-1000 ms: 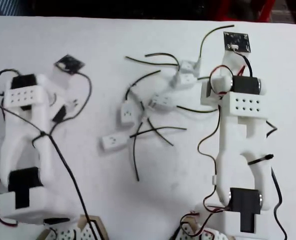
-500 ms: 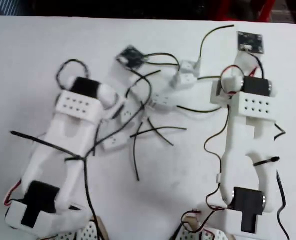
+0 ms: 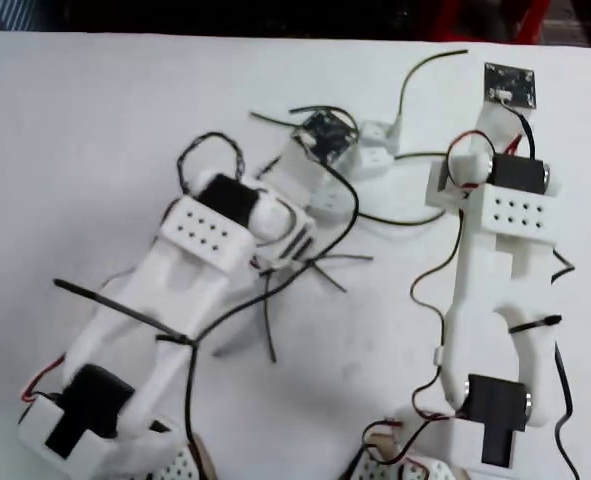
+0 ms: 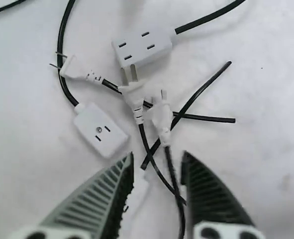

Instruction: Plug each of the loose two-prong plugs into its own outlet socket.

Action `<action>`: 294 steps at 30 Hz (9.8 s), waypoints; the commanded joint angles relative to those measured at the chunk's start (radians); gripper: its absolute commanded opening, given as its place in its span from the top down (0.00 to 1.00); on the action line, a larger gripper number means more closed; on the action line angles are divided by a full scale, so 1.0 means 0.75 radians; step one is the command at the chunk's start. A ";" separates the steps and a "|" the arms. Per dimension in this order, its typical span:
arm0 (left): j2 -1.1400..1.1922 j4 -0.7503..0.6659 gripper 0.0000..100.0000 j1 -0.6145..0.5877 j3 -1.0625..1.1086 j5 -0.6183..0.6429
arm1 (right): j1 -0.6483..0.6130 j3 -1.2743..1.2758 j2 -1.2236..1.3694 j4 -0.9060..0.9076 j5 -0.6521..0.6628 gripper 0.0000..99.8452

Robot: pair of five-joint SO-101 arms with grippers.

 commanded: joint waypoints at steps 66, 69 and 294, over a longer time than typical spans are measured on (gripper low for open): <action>-1.212 -0.352 0.67 -1.136 1.475 -0.172 | -0.842 0.348 0.367 -0.443 1.502 0.67; -1.212 -0.352 0.67 -1.136 1.475 -0.172 | -0.844 0.342 0.365 -0.441 1.401 0.67; -1.220 -0.378 0.67 -1.130 1.502 -0.176 | -0.224 0.456 0.234 -0.279 1.109 0.95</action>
